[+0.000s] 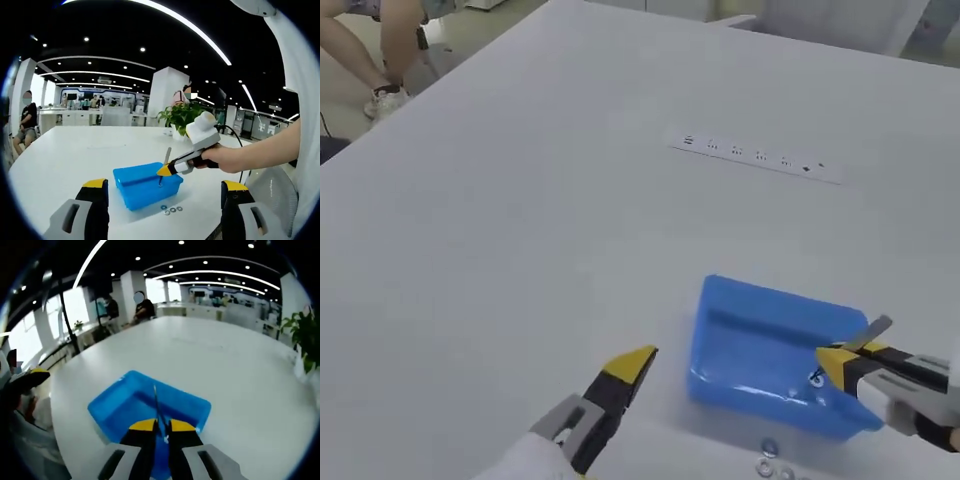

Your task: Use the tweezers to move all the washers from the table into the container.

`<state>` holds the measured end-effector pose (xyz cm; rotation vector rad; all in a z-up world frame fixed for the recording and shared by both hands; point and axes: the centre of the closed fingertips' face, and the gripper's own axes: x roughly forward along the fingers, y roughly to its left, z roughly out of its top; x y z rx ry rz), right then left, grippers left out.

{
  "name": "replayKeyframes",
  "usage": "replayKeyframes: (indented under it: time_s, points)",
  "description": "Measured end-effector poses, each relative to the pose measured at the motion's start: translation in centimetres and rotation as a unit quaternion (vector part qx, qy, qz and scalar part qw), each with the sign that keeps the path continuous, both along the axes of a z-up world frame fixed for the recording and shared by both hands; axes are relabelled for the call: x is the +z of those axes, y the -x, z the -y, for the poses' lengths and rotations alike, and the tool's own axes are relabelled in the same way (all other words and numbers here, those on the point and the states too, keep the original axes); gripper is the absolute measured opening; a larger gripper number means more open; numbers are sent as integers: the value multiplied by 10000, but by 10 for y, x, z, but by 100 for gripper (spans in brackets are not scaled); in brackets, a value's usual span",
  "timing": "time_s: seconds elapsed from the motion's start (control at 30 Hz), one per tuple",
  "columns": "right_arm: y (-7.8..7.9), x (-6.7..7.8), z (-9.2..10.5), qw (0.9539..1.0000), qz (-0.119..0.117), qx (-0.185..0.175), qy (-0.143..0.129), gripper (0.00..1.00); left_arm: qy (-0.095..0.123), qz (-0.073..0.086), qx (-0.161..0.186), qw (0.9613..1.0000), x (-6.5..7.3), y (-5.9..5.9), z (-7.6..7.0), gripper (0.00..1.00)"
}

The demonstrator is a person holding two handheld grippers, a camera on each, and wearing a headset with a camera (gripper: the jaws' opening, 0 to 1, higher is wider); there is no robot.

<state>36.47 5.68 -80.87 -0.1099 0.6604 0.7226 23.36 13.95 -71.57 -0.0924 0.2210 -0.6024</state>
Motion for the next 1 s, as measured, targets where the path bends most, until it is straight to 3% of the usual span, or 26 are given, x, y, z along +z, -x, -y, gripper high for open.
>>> replayKeyframes:
  time_s: [0.2, 0.37, 0.5, 0.6, 0.77, 1.0]
  points:
    - [15, 22, -10, 9997, 67, 157, -195, 4, -36, -36, 72, 10000, -2, 0, -2, 94]
    - [42, 41, -20, 9983, 113, 483, -309, 4, -20, 10, 114, 9999, -1, 0, -4, 93]
    - [63, 47, -22, 9972, 2, 621, -408, 4, -30, 8, 116, 9999, -1, 0, -5, 92]
    - [78, 44, -21, 9960, -205, 606, -623, 4, -41, 23, 102, 9999, -1, 1, -4, 92]
    - [92, 22, -13, 9957, -532, 469, -593, 4, -46, 2, 74, 10000, -2, 1, -4, 91]
    - [98, 1, -7, 9941, -812, 353, -619, 5, -74, -31, 80, 9999, -4, 2, -4, 90]
